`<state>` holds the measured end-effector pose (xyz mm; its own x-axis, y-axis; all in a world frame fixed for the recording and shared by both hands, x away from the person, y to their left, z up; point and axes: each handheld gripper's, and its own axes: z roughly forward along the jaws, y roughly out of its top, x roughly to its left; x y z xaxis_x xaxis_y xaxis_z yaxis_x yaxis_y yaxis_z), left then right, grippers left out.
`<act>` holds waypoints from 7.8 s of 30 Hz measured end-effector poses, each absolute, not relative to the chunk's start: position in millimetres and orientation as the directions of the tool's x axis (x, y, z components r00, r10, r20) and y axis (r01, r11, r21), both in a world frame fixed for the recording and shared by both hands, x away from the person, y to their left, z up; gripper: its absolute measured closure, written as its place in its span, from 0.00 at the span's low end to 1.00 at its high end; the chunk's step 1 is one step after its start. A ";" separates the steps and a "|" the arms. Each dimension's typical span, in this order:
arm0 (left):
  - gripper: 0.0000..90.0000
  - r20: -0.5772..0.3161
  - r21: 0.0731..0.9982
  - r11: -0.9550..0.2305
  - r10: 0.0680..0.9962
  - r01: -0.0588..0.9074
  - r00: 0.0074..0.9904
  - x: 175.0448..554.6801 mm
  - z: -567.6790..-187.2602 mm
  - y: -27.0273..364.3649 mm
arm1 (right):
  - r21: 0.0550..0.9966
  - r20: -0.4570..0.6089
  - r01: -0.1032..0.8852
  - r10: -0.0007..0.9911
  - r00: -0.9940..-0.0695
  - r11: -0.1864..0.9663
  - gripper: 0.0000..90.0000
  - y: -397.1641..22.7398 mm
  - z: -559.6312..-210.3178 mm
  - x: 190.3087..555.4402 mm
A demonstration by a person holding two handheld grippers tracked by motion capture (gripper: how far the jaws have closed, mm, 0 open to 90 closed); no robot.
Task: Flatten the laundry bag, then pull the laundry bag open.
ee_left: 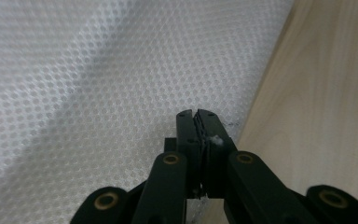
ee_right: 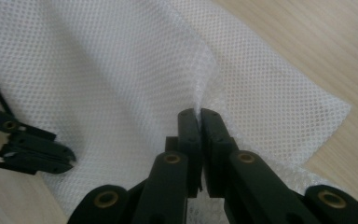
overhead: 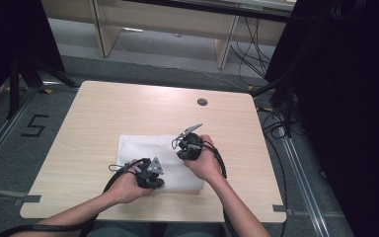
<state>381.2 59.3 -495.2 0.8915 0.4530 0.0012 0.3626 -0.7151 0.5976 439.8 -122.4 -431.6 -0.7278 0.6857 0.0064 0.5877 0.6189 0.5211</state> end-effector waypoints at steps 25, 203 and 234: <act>0.99 -0.024 0.604 -0.704 0.453 0.374 0.891 382.3 -488.3 57.3 | 0.597 -0.050 0.517 0.672 -0.739 0.613 0.99 -121.9 -400.7 444.6; 0.91 0.002 0.594 -0.637 0.612 0.492 0.791 377.2 -499.1 143.2 | 0.408 0.064 0.717 0.766 -0.639 0.565 0.98 -171.9 -482.3 392.1; 0.44 -0.070 0.748 -0.474 0.639 0.464 0.766 380.2 -494.9 145.4 | 0.562 0.086 0.714 0.829 -0.552 0.417 0.72 -225.1 -460.1 380.5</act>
<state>380.2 145.4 -494.9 0.7661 0.6389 -0.0699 0.4639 -0.4743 0.7482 380.5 -225.1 -460.1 -0.5521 0.8294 0.0857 0.7141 0.4172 0.5621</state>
